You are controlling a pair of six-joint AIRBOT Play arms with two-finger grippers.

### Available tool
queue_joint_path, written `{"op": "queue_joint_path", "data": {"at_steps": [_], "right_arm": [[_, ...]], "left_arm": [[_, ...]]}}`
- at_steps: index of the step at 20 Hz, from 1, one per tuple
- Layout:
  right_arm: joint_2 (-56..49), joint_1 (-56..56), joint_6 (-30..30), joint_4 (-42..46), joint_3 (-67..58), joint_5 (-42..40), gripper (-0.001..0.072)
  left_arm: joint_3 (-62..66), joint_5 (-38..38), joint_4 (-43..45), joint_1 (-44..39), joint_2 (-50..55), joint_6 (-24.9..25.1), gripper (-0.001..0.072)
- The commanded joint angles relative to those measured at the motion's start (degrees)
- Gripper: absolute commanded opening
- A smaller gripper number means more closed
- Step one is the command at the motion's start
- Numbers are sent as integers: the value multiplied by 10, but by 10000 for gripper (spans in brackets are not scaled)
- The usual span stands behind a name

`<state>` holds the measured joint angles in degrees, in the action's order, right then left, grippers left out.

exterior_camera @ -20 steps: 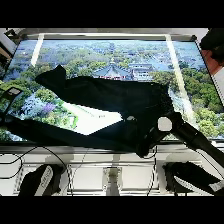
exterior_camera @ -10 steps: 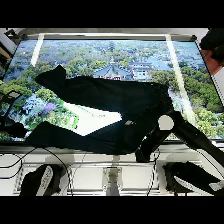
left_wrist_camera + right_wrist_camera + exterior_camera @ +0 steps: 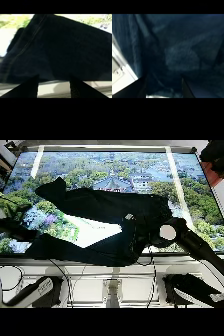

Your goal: Fold the clothes and pants, and hang the long-sleeved shirts on hangers.

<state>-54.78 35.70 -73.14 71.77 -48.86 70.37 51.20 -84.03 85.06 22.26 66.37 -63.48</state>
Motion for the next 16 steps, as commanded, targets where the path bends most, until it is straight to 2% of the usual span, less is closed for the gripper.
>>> {"op": "queue_joint_path", "data": {"at_steps": [1,4,9,13,16], "right_arm": [[0,0,-3,10,-4,-24,429],[0,0,-11,10,-4,-24,429],[0,0,-25,9,-4,-24,429],[0,0,-28,9,-4,-24,429],[0,0,-28,9,-7,-25,428]], "left_arm": [[20,-10,-35,0,138,-67,432],[51,34,-43,0,153,-81,408],[76,154,-42,0,92,-82,357],[75,144,-4,0,102,-95,357],[75,110,-7,-2,126,-92,364]]}}
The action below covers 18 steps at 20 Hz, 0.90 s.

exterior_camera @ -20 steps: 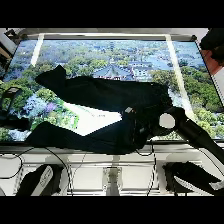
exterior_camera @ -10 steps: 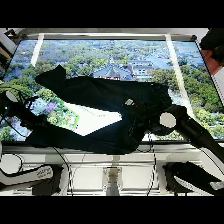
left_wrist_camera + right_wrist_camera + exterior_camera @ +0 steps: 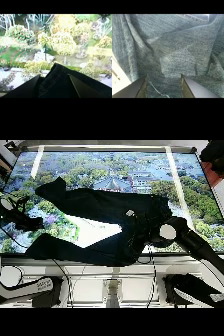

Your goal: Fold the clothes and pants, and hang the long-sleeved shirts on hangers.

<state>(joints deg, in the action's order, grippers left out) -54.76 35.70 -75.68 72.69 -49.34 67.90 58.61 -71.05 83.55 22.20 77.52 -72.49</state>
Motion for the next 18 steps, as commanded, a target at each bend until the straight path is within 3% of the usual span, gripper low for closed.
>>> {"op": "queue_joint_path", "data": {"at_steps": [1,4,16,18], "right_arm": [[0,0,-2,0,-2,0,429],[0,0,-2,0,-2,0,428],[0,0,-2,0,-2,-1,427],[0,0,-2,0,-2,-3,427]], "left_arm": [[1,-31,4,-2,25,6,369],[1,-38,-9,-3,51,9,414],[1,-38,-13,-10,80,9,411],[1,-40,-28,-10,80,9,322]]}}
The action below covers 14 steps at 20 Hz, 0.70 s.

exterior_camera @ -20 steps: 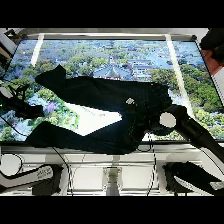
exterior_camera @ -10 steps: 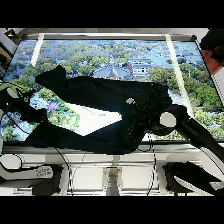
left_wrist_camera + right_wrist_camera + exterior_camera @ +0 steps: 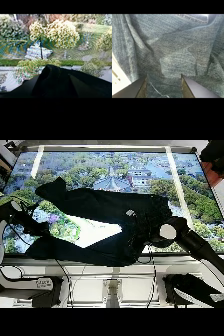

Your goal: Fold the clothes and pants, and hang the long-sleeved shirts on hangers.

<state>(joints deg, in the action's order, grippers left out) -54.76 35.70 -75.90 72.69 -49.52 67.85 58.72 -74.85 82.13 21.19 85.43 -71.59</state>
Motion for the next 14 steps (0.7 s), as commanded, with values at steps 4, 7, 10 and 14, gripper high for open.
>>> {"op": "queue_joint_path", "data": {"at_steps": [4,7,10,14], "right_arm": [[0,0,0,0,0,-17,427],[0,0,0,1,0,-30,426],[0,0,0,7,0,-52,347],[0,-25,-2,12,-5,-62,310]], "left_arm": [[0,-33,-97,0,2,61,25],[22,-26,-159,0,0,66,23],[137,-1,-243,0,0,60,22],[403,81,-335,0,0,17,21]]}}
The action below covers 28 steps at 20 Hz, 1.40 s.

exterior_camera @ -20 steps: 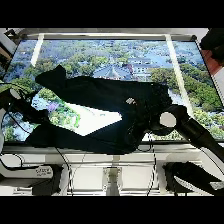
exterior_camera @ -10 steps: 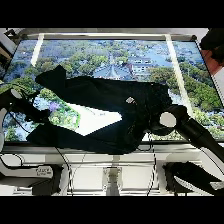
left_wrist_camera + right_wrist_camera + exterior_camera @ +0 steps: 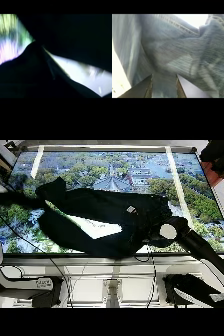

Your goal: Fold the clothes and pants, and hang the long-sleeved shirts on hangers.

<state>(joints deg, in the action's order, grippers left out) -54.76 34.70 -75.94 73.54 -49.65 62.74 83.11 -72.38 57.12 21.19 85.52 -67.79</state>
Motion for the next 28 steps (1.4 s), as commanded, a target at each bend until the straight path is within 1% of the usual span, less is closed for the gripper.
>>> {"op": "queue_joint_path", "data": {"at_steps": [1,3,4,5,7,9,11,12,13,15,16,17,19,22,23,24,25,26,28], "right_arm": [[0,-28,-5,3,-11,-8,310],[0,-54,-12,3,-33,-8,310],[0,-65,-12,3,-46,-8,310],[0,-73,-12,3,-58,-8,310],[0,-85,-12,2,-80,-1,310],[0,-86,-12,2,-94,12,310],[1,-86,-12,3,-96,23,310],[1,-86,-12,6,-96,33,311],[1,-86,-12,13,-95,45,311],[1,-87,-11,58,-95,58,312],[1,-90,-12,89,-95,59,312],[1,-108,-12,99,-95,62,311],[2,-175,-11,96,-94,91,312],[21,-313,14,95,-61,109,313],[32,-371,17,90,-39,115,342],[40,-426,21,84,-17,127,392],[51,-479,26,73,7,134,412],[68,-520,28,51,28,116,412],[101,-589,63,-43,65,110,412]], "left_arm": [[229,65,-97,0,-1,-20,21],[360,50,-83,7,-1,-18,22],[396,30,-74,17,-6,-18,22],[394,10,-60,31,-22,-18,22],[353,-75,-5,61,-49,-18,23],[293,-171,47,89,-62,3,23],[230,-191,30,117,-68,10,24],[204,-216,38,118,-67,34,23],[175,-227,57,119,-70,45,23],[100,-228,118,119,-86,55,23],[59,-226,136,123,-98,70,23],[8,-217,138,131,-115,92,23],[-83,-206,135,153,-153,146,23],[-185,-175,136,192,-208,200,23],[-208,-167,138,207,-224,211,24],[-223,-160,144,221,-236,214,23],[-231,-151,149,235,-247,214,23],[-233,-141,148,249,-255,213,23],[-233,-113,149,272,-269,200,23]]}}
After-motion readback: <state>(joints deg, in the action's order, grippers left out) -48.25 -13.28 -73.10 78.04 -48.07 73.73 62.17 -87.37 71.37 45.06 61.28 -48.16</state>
